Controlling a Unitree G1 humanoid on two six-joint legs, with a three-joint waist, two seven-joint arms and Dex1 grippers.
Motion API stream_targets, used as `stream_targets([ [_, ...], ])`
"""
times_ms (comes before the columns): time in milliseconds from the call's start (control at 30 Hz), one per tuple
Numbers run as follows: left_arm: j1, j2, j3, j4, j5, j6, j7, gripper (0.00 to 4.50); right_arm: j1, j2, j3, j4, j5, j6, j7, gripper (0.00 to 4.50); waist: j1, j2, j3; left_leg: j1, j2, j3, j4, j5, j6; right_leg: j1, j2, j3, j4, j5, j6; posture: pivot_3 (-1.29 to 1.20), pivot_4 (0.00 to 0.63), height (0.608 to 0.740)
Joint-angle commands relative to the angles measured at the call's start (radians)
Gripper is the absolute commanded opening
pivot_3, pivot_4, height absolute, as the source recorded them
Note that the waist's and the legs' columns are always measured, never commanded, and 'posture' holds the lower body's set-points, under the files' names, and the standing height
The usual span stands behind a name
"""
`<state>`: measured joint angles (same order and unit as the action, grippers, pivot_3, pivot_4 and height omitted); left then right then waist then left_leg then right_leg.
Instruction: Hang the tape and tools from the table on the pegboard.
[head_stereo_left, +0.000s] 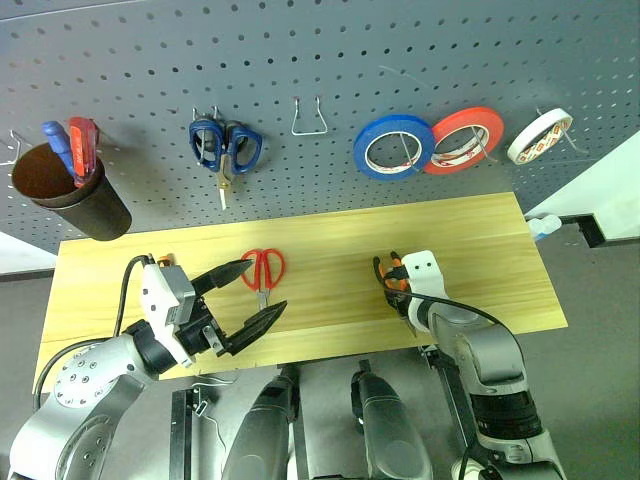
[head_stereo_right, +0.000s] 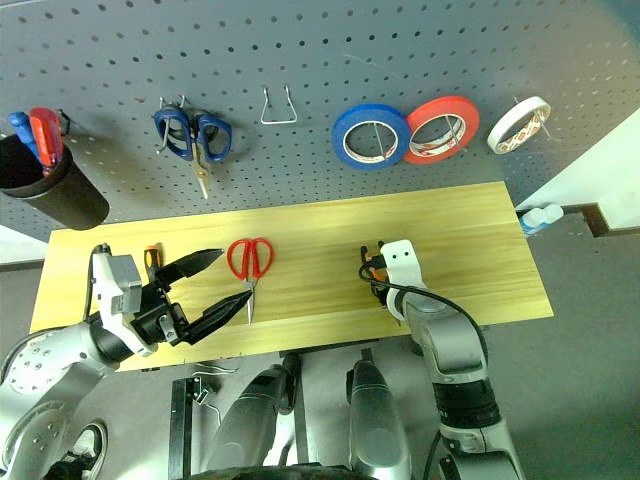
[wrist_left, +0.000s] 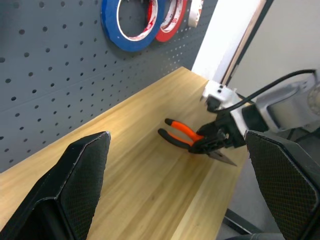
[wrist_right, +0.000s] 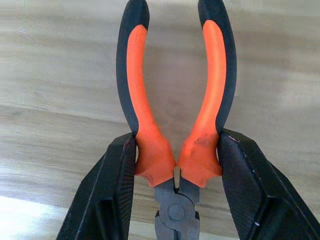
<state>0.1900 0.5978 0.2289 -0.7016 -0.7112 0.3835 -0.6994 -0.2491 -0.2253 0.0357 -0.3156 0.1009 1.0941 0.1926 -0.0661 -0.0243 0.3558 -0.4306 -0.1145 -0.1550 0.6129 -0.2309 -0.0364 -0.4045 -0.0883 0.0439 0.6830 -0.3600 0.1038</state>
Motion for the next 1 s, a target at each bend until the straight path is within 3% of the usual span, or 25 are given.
stream_targets([
  [33, -0.003, 0.006, 0.014, -0.001, -0.015, -0.012, -0.016, 4.5, 0.024, -0.022, -0.019, -0.097, 0.021, 0.022, 0.015, 2.08, 0.001, 0.0, 0.0, 0.0, 0.0, 0.0, 0.0, 0.0, 0.0, 0.0, 0.0, 0.0, 0.0, 0.0, 0.0, -0.02, 0.394, 0.719],
  [733, -0.111, 0.01, -0.002, 0.092, -0.001, -0.025, -0.082, 4.5, 0.194, -0.136, -0.154, -0.357, 0.156, -0.031, 0.145, 2.08, 0.003, -0.001, 0.0, -0.001, 0.0, 0.001, 0.001, 0.001, -0.001, -0.002, 0.0, -0.001, 0.001, 0.0, 0.0, -0.04, 0.351, 0.719],
  [1000, -0.134, 0.003, 0.026, 0.102, -0.018, -0.042, -0.087, 4.5, 0.236, -0.161, -0.18, -0.363, 0.171, -0.065, 0.147, 2.08, 0.002, -0.002, -0.001, -0.001, 0.0, 0.001, 0.002, 0.001, -0.001, -0.001, 0.0, -0.001, 0.002, 0.0, 0.0, -0.03, 0.335, 0.719],
])
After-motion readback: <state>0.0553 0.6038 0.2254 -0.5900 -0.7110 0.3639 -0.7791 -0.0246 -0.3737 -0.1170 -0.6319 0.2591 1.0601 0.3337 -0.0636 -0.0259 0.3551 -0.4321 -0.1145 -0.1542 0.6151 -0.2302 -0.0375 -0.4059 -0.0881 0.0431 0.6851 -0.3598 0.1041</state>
